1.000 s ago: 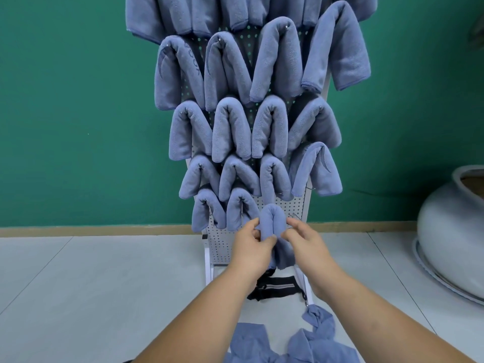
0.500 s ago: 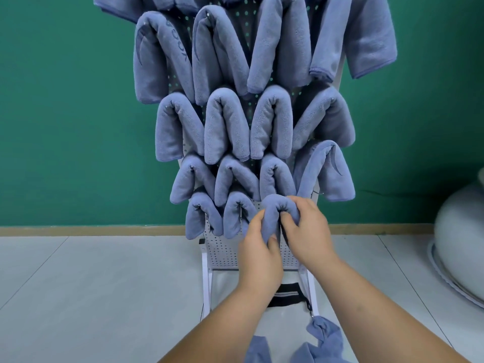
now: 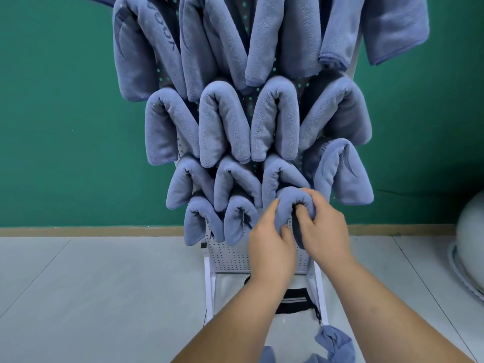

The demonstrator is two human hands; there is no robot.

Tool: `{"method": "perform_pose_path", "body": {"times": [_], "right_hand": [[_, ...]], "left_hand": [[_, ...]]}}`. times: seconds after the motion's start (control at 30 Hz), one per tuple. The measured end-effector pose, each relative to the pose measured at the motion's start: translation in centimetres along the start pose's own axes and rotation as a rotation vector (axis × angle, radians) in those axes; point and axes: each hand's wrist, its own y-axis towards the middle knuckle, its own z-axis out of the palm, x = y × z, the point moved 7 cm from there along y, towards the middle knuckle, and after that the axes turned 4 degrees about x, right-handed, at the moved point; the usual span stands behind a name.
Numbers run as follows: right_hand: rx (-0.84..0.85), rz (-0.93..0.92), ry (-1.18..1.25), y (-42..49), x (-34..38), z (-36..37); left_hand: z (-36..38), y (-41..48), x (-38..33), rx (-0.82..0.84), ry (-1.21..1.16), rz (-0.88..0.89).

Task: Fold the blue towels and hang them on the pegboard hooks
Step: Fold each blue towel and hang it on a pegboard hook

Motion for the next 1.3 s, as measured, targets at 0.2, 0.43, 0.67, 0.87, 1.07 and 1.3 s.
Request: {"method": "perform_pose_path", "body": {"times": [0.2,0.43,0.67,0.87,1.07,1.3], "right_hand": [[-0.065,-0.078,-0.041,1.0,-0.2,0.4],[-0.144,-0.013,-0.332,2.0,-2.2,2.2],[-0.153,-0.044,-0.273,3.1,-2.8,3.4],[-0.142,0.016,-0.470,3.6,-4.6,4.5],[0.047,-0.096,-0.430,1.1,-7.1,5.5],[0.244,-0.059,-0.524,-3.3,-9.2,5.5]], "left_hand": [[-1.7,2.3,1.3,-0.173,0.053,-0.030],[0.0,3.9,2.3,-0.137,0.193,0.028],[0.7,4.6,2.9,-0.082,0.333,0.056],[1.8,6.1,4.2,-0.032,0.437,0.057],[2.9,4.3,7.2,0.107,0.480,0.102],[2.2,0.1,12.2,0.276,0.500,0.071]]}}
